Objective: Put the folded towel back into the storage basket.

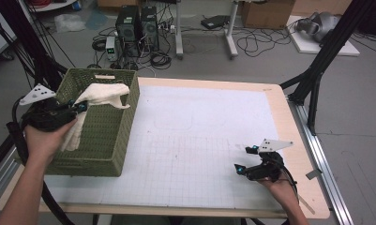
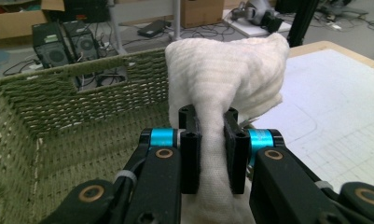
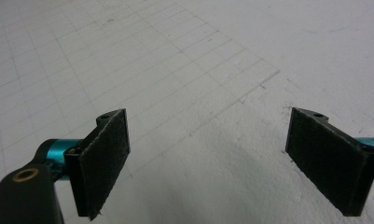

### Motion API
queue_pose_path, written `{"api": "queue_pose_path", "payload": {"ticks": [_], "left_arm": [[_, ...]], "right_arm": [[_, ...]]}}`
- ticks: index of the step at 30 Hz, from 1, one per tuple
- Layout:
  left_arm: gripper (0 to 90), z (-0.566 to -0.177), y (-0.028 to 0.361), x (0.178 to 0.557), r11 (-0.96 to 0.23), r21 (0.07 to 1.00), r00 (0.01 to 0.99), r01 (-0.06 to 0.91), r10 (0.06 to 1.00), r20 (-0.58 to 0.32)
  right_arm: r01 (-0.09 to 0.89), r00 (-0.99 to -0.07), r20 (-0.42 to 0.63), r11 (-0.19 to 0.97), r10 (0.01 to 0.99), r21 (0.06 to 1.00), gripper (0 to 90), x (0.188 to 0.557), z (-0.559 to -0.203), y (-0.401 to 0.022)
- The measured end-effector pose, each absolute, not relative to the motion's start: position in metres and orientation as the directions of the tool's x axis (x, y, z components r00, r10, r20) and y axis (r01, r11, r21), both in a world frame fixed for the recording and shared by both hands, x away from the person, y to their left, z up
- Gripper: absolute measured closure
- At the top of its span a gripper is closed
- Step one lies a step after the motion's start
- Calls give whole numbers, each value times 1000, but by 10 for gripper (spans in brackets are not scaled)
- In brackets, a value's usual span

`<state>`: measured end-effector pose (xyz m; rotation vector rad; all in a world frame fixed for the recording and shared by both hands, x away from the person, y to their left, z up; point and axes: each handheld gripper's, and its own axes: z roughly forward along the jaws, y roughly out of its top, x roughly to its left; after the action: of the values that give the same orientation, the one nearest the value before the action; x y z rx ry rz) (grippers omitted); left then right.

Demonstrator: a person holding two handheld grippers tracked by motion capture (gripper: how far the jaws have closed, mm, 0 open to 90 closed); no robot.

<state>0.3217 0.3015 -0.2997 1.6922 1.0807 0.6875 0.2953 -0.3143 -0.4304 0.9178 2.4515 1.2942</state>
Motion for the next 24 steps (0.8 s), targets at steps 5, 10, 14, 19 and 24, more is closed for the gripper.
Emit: {"api": "queue_pose_path", "payload": {"ticks": [5, 10, 14, 19, 24], "left_arm": [[801, -302, 304, 322, -131, 927, 444, 352, 895, -42], [801, -305, 306, 322, -134, 922, 430, 362, 902, -38], [801, -307, 311, 322, -117, 921, 401, 371, 915, -46], [801, -312, 311, 323, -113, 916, 388, 385, 920, -50], [801, -317, 307, 326, -113, 907, 366, 405, 929, -48]], "right_arm": [[427, -778, 93, 414, 621, 804, 130, 295, -430, -314], [426, -781, 90, 421, 618, 801, 130, 295, -431, -314], [424, -781, 89, 421, 618, 802, 130, 295, -431, -314], [424, -784, 89, 424, 615, 800, 130, 296, -431, -313], [426, -783, 91, 423, 616, 800, 130, 295, -431, -314]]}}
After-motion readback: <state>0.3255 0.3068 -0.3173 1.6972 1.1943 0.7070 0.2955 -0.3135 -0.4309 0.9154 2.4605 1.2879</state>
